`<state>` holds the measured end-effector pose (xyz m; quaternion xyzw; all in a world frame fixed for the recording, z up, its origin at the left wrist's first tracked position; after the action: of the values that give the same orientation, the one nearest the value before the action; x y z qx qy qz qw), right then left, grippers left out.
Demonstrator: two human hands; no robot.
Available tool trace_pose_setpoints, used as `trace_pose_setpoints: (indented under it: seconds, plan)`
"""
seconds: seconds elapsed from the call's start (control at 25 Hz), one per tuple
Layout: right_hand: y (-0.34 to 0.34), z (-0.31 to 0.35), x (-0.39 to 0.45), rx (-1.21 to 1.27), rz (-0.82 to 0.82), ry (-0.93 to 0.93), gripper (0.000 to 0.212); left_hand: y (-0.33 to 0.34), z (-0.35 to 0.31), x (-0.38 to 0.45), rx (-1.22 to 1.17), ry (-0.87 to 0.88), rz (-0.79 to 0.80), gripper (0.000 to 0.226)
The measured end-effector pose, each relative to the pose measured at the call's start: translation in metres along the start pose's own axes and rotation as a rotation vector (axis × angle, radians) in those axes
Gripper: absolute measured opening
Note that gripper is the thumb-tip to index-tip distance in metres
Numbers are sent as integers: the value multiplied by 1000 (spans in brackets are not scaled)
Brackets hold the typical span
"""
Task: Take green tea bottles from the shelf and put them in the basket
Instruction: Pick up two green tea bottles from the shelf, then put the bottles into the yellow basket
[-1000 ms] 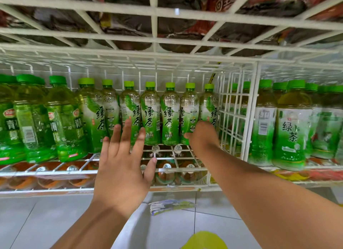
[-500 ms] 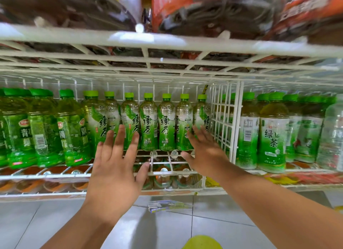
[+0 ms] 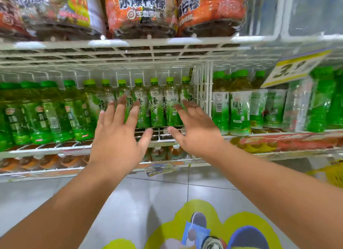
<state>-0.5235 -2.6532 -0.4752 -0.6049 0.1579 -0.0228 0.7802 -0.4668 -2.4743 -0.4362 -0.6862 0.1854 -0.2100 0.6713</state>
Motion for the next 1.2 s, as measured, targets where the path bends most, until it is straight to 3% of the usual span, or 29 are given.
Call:
trace_pose_setpoints:
  seconds: [0.12, 0.4, 0.68, 0.96, 1.2]
  plan:
    - [-31, 3, -37, 4, -103, 31, 79, -29, -21, -9, -29, 84, -23, 80]
    - [-100, 19, -136, 27, -127, 146, 80, -106, -56, -65, -155, 216, 22, 78]
    - [-197, 8, -285, 106, -277, 327, 82, -230, -132, -134, -224, 395, 19, 76]
    - [-305, -72, -441, 94, -401, 557, 82, -343, -285, -167, -253, 631, 37, 78]
    - [-370, -194, -580, 176, -510, 789, 81, -420, -473, -196, -238, 889, -2, 75]
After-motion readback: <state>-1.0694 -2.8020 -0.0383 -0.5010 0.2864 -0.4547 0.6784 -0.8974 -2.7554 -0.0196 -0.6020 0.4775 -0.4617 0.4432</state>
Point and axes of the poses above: each hand's wrist, its own x-axis towards the middle knuckle, its own y-axis out of the palm, z = x × y, the point moved 10 cm from there along x, towards the middle knuckle, and after that the axes turned 3 degrees about z, right-handed, at the moved point
